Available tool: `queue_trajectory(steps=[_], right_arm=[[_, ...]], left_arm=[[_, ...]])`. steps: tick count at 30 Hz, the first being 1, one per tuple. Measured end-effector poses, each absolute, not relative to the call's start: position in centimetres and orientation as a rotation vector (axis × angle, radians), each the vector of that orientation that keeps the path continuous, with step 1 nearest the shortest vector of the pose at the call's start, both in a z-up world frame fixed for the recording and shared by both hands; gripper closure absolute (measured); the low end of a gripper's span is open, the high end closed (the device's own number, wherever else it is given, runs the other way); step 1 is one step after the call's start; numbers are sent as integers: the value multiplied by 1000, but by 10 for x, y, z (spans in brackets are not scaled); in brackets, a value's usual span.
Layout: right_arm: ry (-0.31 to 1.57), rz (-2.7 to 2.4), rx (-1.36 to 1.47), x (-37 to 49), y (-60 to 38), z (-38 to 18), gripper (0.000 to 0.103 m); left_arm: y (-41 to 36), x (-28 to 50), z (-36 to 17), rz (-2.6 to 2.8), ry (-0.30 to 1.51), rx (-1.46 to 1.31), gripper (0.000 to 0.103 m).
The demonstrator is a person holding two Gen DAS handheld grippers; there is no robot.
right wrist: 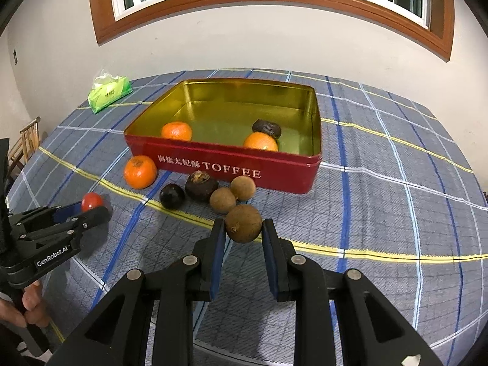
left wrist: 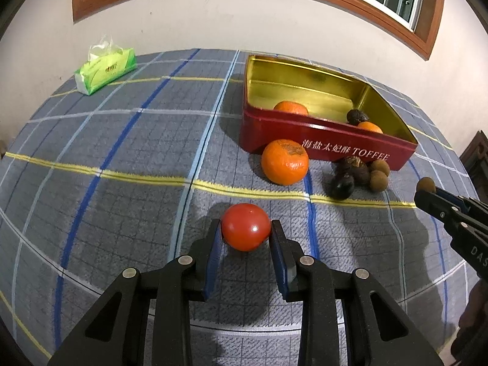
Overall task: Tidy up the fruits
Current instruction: 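Lift both held fruits and carry them over the red tin, then lower both fruits into the tin and open both tools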
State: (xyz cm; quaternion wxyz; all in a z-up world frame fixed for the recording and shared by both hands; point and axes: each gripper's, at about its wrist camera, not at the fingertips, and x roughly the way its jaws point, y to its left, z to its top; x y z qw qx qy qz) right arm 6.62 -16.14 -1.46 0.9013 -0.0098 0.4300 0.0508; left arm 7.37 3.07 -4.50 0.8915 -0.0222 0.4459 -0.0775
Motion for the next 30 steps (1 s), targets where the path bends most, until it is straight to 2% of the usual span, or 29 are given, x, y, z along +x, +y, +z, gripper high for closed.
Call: queue_trajectory(steps=[15,30], right_arm=[[848,101,-24,76,-169,1,80],[835,124,-42,120,-171,15,80]], left_arm=[[31,87,-11,-196,854,-27,71],[1,144,17,-240,818,9,71]])
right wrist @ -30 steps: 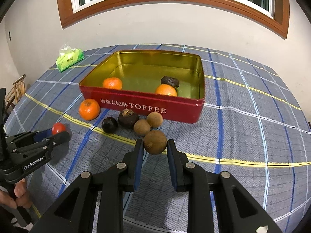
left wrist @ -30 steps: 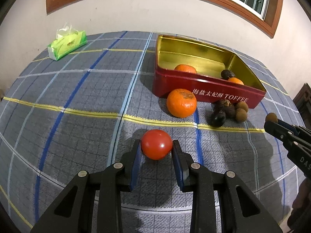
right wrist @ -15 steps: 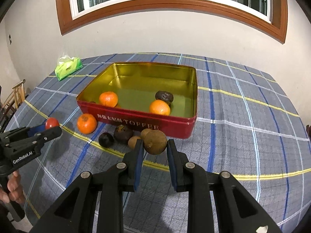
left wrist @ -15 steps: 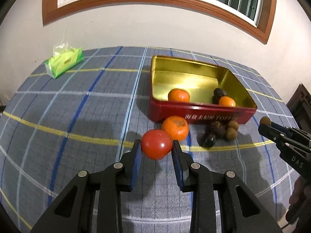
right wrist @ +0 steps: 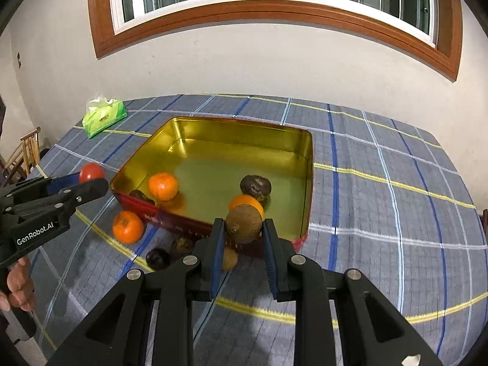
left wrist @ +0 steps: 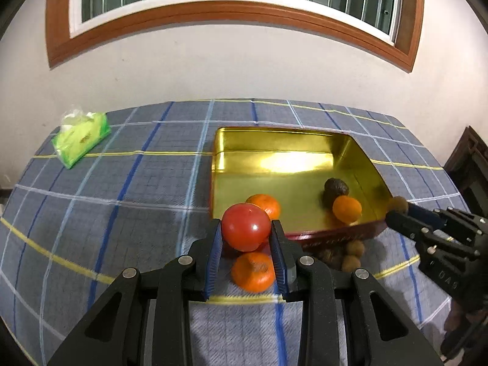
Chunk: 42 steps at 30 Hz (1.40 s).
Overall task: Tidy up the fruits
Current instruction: 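Lower both fruits into the tin and open both tools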
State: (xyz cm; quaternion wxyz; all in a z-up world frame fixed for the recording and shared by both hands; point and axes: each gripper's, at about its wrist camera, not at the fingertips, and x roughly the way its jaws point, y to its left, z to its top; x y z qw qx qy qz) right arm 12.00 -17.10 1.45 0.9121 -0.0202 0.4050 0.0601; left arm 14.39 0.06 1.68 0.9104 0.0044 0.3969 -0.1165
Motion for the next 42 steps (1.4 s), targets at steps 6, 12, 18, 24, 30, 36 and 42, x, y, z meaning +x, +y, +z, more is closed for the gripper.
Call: queue_trajectory(steps=[6,12,18,24,30,36,42], right_arm=[[837,128,-55,135,-168,11,80],[873,130,-64,151,-171,4,80],[890,121,-68,164,-171,-4,80],[899,117,-59,168,-172,-10,80],[906,111,-61,171,-172,-14,80],[917,96,-61,174,-173,-17,80],[917,92,-65,175,-172,-18,80]], left_arm=[[-10,165,12,-244,845,9,71],[-18,180,3,-231,868,43,71],[-20,190,-4,-222,888,61,71],[-21,194,-11,-221,904,67,71],[-22,196,-17,-217,919,68,71],[-20,198,-21,-208,926,62,71],[-20,198,-21,-208,926,60,71]])
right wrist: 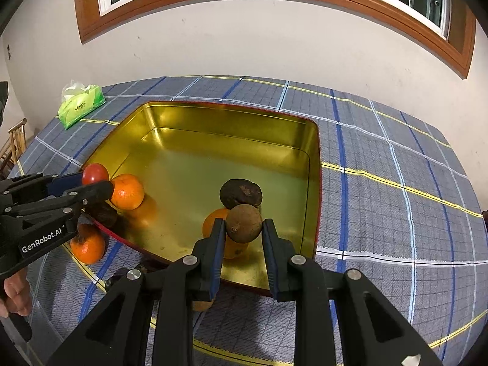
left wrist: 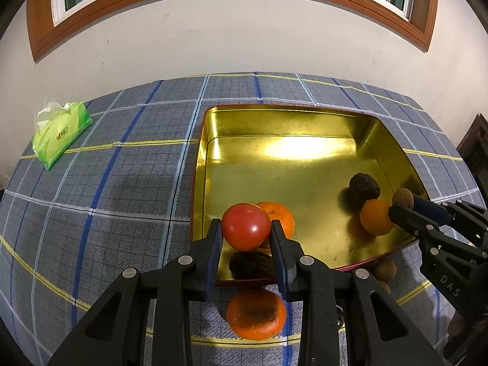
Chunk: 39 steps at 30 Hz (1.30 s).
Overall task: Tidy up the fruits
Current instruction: 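Lower both fruits into the tin and open both tools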
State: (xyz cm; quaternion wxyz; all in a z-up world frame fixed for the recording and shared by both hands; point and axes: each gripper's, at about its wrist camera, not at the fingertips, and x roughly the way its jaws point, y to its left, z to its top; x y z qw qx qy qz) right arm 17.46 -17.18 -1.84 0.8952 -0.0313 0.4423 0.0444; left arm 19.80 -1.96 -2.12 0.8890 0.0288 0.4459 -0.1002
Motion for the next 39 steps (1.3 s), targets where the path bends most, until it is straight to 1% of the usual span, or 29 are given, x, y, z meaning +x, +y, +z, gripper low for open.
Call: queue_trajectory(steps=[9,17,19,21,23,24,27,28,29,39], right_arm=[[921,91,-66,176,-171,-20,79],[913,86,-78,176,-168,-18,64],[911,85,-76,175,-168,-17,59],[906,82,-75,173,-168,-15,58],[903,81,-79,172,-168,-14,55],[904,81,-79,172,-168,-14,53],[898,80,-80,170,-168,-12,53],[898,80,-79,169,-168,-11,53],[896,82,-76,167,-168,-10,53],[872,73,-67,146,-168,2,53]], left_arm=[[-18,198,-21,-205,929,55,70],[-18,197,-21,-207,935,48,70],[-18,197,-21,-207,937,48,69],[-18,196,-20,-212,938,44,67],[-19,194,-20,-224,936,43,63],[-20,194,-19,-225,933,46,62],[-22,191,-17,-225,925,53,55],[-23,189,-17,-220,921,59,50],[-23,187,-16,-216,913,63,49],[-14,161,0,-203,874,61,49]])
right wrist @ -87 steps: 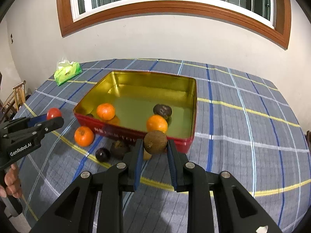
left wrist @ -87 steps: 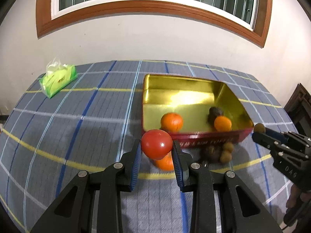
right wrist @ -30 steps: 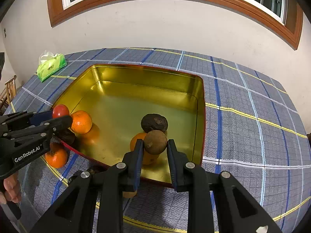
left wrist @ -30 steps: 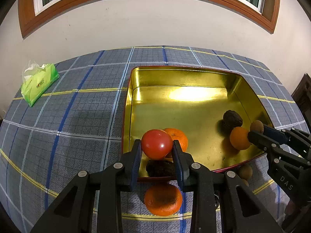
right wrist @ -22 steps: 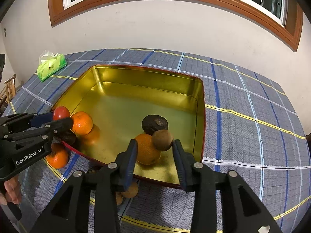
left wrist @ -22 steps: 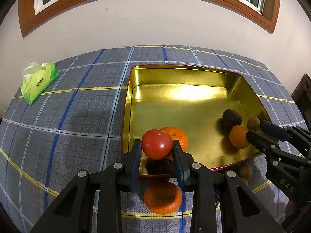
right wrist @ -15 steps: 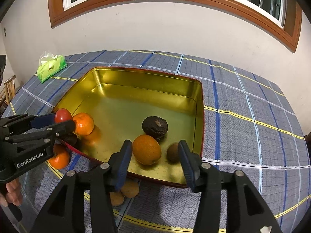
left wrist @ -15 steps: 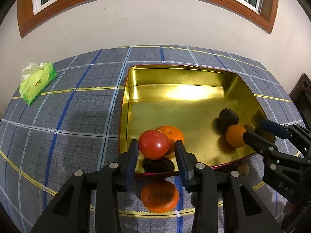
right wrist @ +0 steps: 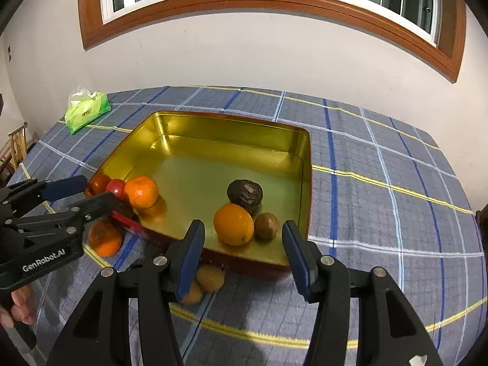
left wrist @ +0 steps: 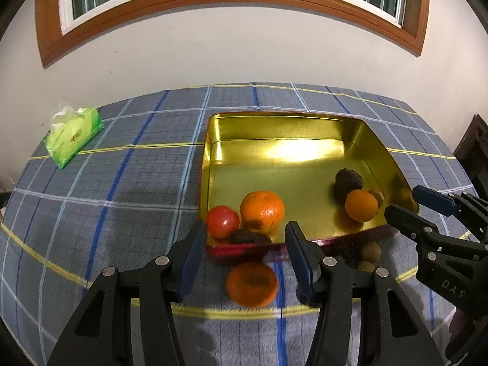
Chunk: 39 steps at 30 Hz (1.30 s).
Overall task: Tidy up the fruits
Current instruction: 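Lower both fruits into the tin and open both tools, then withdraw both open tools from the tin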
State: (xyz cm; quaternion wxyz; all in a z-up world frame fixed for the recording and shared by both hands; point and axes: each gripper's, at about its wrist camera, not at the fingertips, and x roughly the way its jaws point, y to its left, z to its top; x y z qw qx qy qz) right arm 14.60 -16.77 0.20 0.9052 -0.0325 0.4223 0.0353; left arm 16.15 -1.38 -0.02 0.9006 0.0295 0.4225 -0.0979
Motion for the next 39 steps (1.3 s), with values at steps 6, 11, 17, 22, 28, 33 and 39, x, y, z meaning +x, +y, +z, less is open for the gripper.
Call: queue_trajectory(steps=[6,11,17,22,28,33,39], right_arm=[[862,66,-61,122,-170,7,53],[865,57,-62,100,-173,5,53],[884,50,-47,77,-178,-3,53],[908,43,-36,61,-180,-16,53],[934,39,-34,51,-178,-27,53],[946,47,-31,51,-174,-32,53],[958,67,-38,60,-162,-38,53]], left_arm=[[-1,134,3,-183,856,59,49],[6,110,-4,-171,860,69,49],[13,87,-26,-158,901,62,49],[17,72,-45,-143,936,58,49],[20,62,-52,-137,941,52,49],[21,62,-52,-131,944,50,49],[22,66,-54,-135,946,49,49]])
